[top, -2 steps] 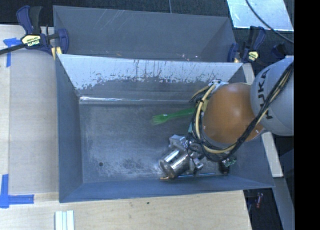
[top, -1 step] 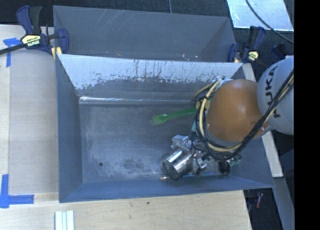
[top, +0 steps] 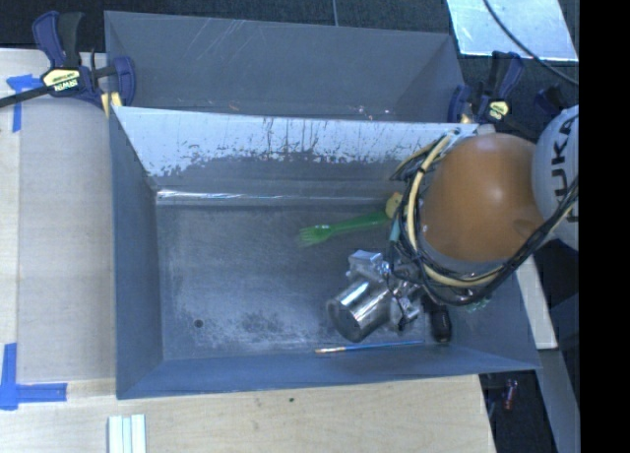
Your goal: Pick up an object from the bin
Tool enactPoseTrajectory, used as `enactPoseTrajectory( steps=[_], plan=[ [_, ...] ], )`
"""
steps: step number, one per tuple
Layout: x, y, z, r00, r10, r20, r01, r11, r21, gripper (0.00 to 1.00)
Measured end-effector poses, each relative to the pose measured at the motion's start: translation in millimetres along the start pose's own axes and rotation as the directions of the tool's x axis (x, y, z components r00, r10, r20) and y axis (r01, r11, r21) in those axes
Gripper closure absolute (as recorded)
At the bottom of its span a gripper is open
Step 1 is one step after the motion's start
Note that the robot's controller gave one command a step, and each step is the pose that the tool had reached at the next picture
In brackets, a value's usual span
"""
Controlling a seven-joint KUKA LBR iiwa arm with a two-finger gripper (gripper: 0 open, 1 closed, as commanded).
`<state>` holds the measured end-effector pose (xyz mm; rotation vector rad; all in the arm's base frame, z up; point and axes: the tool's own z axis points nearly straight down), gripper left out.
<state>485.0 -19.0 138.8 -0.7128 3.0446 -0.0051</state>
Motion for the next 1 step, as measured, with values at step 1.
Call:
enactPoseTrajectory(
  steps=[1],
  plan=[
    [0.6, 0.2, -22.4, 1.000, 0.002, -0.003, -0.002, 1.000, -0.002, 1.00]
  ],
)
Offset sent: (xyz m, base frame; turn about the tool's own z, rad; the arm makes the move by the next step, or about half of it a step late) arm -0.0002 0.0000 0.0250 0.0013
